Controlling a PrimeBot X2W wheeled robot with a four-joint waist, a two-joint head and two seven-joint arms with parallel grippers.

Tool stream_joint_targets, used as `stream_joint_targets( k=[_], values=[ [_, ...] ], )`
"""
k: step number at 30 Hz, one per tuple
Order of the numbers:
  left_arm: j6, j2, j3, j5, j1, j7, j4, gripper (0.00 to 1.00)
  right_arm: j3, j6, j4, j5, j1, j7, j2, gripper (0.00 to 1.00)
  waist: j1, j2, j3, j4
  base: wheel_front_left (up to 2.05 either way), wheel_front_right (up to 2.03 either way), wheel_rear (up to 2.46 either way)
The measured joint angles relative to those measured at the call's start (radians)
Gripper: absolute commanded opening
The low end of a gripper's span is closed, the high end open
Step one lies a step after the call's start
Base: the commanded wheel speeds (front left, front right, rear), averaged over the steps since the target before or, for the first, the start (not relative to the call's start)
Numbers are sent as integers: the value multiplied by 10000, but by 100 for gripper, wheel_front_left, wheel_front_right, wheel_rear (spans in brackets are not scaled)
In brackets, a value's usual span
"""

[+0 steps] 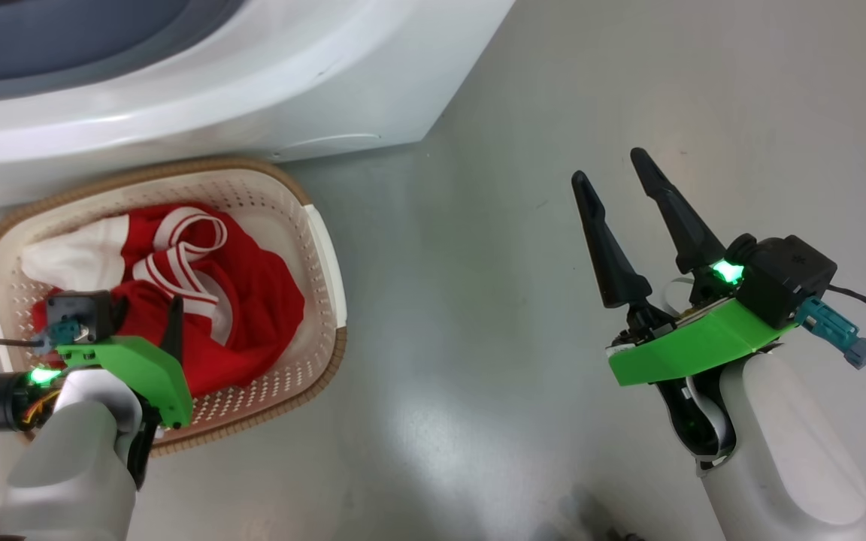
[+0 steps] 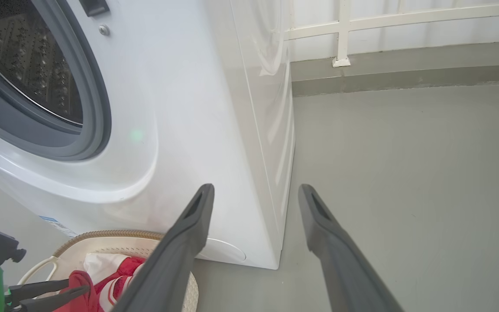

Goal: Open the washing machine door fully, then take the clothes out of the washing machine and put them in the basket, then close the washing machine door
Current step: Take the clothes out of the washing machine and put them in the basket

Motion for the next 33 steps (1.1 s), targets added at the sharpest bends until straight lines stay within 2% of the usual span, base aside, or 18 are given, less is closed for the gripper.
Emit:
stream_joint_targets(
  k=[9, 16, 33],
  values=[
    [0, 77, -341, -711, 73, -2, -623, 100, -10, 0, 161, 0, 82, -2, -213, 100, 0, 0, -582, 199, 0, 0, 0],
    [0, 253, 332, -815, 823, -4, -2011, 100, -27, 0, 341, 12, 544, 0, -487, 100, 0, 0, -1384, 489, 0, 0, 0],
    [0, 65, 2635, 819, 2968, -4, -5037, 100, -192, 0, 522, 272, 1569, 0, -1012, 100, 1, 0, -3256, 1090, 0, 0, 0]
  ],
)
